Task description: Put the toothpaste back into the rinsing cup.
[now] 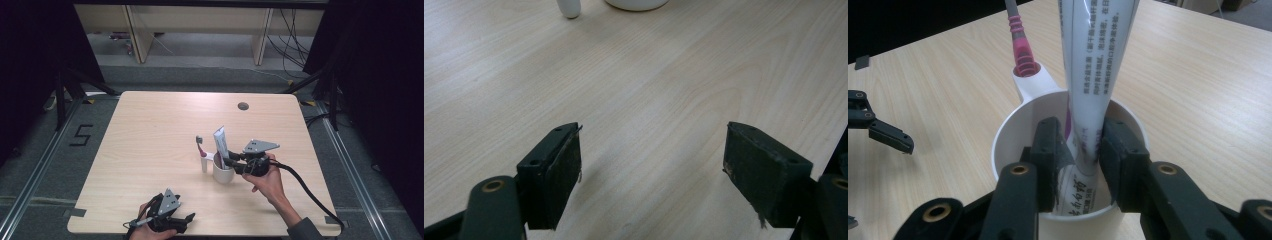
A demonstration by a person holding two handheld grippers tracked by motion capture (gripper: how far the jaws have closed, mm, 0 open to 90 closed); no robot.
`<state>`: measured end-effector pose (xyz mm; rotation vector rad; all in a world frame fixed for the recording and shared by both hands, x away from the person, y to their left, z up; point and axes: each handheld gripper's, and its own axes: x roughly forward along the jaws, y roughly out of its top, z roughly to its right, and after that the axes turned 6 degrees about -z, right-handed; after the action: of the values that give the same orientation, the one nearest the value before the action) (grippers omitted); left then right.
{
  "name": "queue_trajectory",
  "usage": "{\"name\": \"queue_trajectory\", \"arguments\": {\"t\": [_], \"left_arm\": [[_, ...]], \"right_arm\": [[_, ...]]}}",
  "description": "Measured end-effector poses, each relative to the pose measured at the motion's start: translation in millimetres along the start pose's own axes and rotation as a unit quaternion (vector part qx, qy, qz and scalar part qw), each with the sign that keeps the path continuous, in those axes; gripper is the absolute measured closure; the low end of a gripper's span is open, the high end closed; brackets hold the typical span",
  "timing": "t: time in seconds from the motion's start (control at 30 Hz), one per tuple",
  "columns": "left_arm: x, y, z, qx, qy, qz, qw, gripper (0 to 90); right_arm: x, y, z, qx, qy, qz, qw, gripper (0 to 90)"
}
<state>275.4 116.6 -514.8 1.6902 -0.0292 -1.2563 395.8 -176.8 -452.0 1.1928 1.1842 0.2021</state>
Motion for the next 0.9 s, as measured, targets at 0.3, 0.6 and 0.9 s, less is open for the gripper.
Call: {"name": "queue_trajectory", "arguments": {"t": [0.3, 0.6, 0.9], "left_arm": [[0.0, 0.1, -0.3, -0.001, 0.002, 0.0, 1.0, 22.9], [0.1, 0.0, 0.1, -0.001, 0.0, 0.001, 1.0, 22.9], [0.4, 0.0, 0.2, 0.0, -0.001, 0.001, 1.0, 23.0]], "right_arm": [[-2.5, -0.6, -1.5, -0.011, 0.004, -0.004, 0.9999, 67.6], [-6.4, -2.2, -2.0, -0.014, -0.003, 0.004, 0.9999, 66.3], [-7.5, -2.4, -2.9, -0.02, 0.001, -0.001, 0.9998, 65.4]]}}
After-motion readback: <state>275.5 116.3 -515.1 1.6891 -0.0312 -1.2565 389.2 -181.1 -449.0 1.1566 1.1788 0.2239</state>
